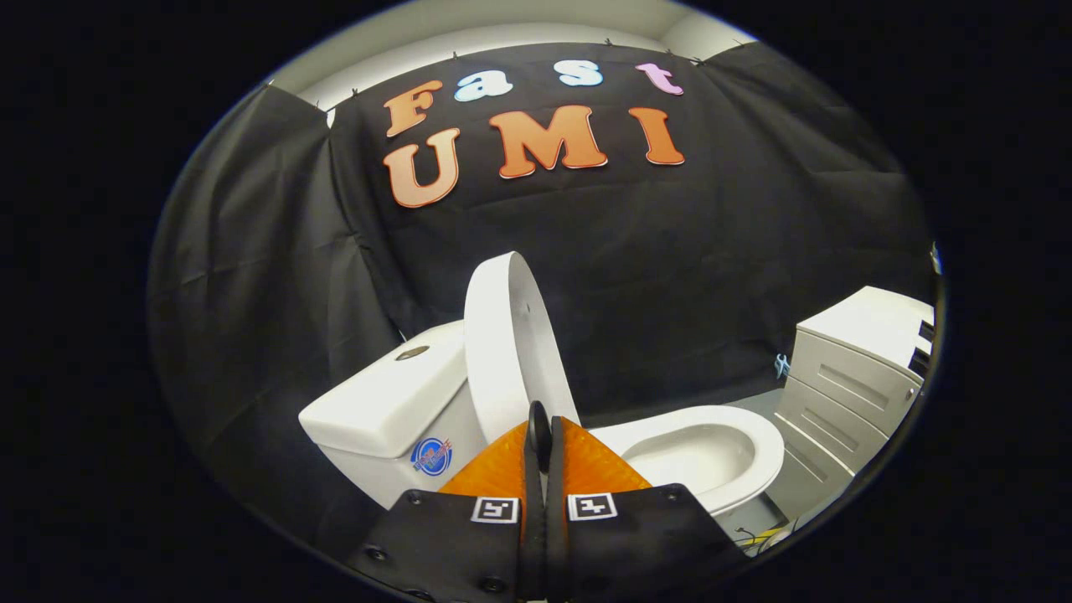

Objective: Open the toilet lid.

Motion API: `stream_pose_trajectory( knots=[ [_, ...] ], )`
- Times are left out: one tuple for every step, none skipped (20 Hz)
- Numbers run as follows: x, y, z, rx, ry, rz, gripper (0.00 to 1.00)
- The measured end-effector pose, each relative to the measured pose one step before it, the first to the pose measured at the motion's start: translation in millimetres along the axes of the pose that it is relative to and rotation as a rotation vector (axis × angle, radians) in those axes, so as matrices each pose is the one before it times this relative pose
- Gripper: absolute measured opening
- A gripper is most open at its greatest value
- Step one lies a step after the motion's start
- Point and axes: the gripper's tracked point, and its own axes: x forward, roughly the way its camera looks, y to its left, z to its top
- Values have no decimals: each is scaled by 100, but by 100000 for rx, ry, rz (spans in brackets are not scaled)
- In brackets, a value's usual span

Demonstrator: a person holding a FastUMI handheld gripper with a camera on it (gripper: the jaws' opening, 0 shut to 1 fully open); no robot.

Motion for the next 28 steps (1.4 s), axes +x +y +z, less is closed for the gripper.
stream_pose_trajectory(
  knots=[
    [90, 367, -53, -2495, 80, -1245, 8],
    [64, 437, 97, -1845, 158, -846, 8],
    [63, 252, -77, -62, 117, -325, 8],
    [109, 302, -82, 699, 18, -105, 8],
    [88, 347, -22, 317, -6, -8, 8],
    [-45, 669, -86, -781, 16, -72, 8],
    [9, 643, -168, -2179, 69, 91, 8],
    [-7, 677, -101, -2553, 19, 371, 8],
    [82, 719, -135, -2887, 121, 619, 8],
    [-35, 672, -329, -2222, 110, 590, 8],
    [-111, 454, -218, -1527, 467, -254, 8],
    [100, 208, -118, -1054, 289, -533, 8],
    [130, 95, -5, -246, 308, -458, 8],
    [129, 243, 135, 214, -18, -412, 8],
    [69, 32, 123, -784, -232, -1033, 8],
    [153, 101, 148, -1058, 111, -1288, 8],
    [31, 168, -62, -2313, 5, -1140, 8],
    [-189, 143, -132, -2916, 624, -962, 8],
    [102, 43, -164, -1947, 450, -643, 8],
    [-184, 159, -331, 543, 854, 1820, 8],
    [-158, 422, -108, 2618, 476, 2675, 11],
    [-399, 344, 95, 2972, -527, 2543, 25],
    [-65, -104, 254, 1582, -558, 680, 37],
    [-238, 313, 194, 258, 34, 1292, 50],
    [-293, -342, 86, -1476, -89, -644, 57],
    [-291, -425, 97, -1374, -356, -366, 67],
    [-317, -419, 430, -331, -559, -387, 77],
    [-523, -343, 437, 173, -906, 2, 87]
  ],
)
